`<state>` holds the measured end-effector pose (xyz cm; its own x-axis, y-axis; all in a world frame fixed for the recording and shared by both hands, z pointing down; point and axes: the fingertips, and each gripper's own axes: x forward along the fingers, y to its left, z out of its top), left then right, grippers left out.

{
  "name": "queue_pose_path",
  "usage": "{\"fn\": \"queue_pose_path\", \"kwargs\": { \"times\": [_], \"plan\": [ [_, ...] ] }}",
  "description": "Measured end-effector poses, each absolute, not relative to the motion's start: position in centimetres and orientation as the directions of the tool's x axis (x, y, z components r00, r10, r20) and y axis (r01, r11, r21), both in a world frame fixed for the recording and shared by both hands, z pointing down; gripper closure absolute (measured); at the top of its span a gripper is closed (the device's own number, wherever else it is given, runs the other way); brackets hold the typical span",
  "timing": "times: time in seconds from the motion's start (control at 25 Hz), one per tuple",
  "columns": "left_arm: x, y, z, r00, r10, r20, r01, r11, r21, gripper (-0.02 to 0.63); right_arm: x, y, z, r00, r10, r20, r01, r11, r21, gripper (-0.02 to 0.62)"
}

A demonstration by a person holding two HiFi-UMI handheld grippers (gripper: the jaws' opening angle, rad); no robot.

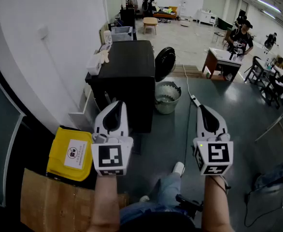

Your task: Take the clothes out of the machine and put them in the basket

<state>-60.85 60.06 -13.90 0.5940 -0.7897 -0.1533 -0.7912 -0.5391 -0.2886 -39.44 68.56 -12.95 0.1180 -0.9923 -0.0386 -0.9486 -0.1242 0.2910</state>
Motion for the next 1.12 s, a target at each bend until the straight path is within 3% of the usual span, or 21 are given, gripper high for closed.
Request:
{"fn": "queue_pose_path", "kwargs": {
  "times": [0.4,0.44,0.48,0.52,0.56,0.6,0.72,0.92,1.12],
  "plan": [
    [-59.8,59.5,-13.9,0.586,-0.795,-0.154,-0.799,-0.536,-0.273,0.606,-38.0,68.7,-13.5,0.1,-0.993,-0.059,-0.97,-0.111,0.217,0.594],
    [-59.7,59.3,-14.0,0.577,-0.801,-0.162,-0.809,-0.531,-0.254,0.602,-38.0,68.5,-13.3,0.088,-0.995,-0.05,-0.971,-0.097,0.219,0.565],
    [-59.7,59.0,-14.1,0.568,-0.804,-0.174,-0.818,-0.53,-0.225,0.561,-38.0,68.2,-13.2,0.077,-0.996,-0.043,-0.97,-0.085,0.228,0.438],
    [-59.6,58.8,-14.3,0.566,-0.802,-0.191,-0.823,-0.535,-0.19,0.386,-38.0,67.9,-13.1,0.07,-0.997,-0.045,-0.968,-0.079,0.239,0.261],
    [-59.5,58.5,-14.5,0.564,-0.799,-0.21,-0.826,-0.541,-0.157,0.123,-37.8,67.7,-13.2,0.071,-0.996,-0.056,-0.967,-0.083,0.242,0.123],
    [-59.3,58.2,-14.6,0.556,-0.8,-0.225,-0.831,-0.54,-0.133,0.066,-37.6,67.6,-13.2,0.079,-0.994,-0.072,-0.967,-0.094,0.236,0.089],
    [-58.8,57.4,-14.1,0.537,-0.815,-0.217,-0.843,-0.524,-0.119,0.053,-36.6,67.2,-13.0,0.096,-0.991,-0.092,-0.97,-0.114,0.213,0.033],
    [-56.3,55.9,-13.2,0.568,-0.805,-0.169,-0.822,-0.55,-0.146,0.051,-35.7,65.8,-12.2,0.023,-0.998,-0.056,-0.977,-0.034,0.212,0.032],
    [-52.1,53.6,-12.4,0.615,-0.782,-0.102,-0.785,-0.595,-0.171,0.052,-32.0,63.5,-11.1,0.057,-0.998,0.017,-0.962,-0.05,0.268,0.035]
  ]
}}
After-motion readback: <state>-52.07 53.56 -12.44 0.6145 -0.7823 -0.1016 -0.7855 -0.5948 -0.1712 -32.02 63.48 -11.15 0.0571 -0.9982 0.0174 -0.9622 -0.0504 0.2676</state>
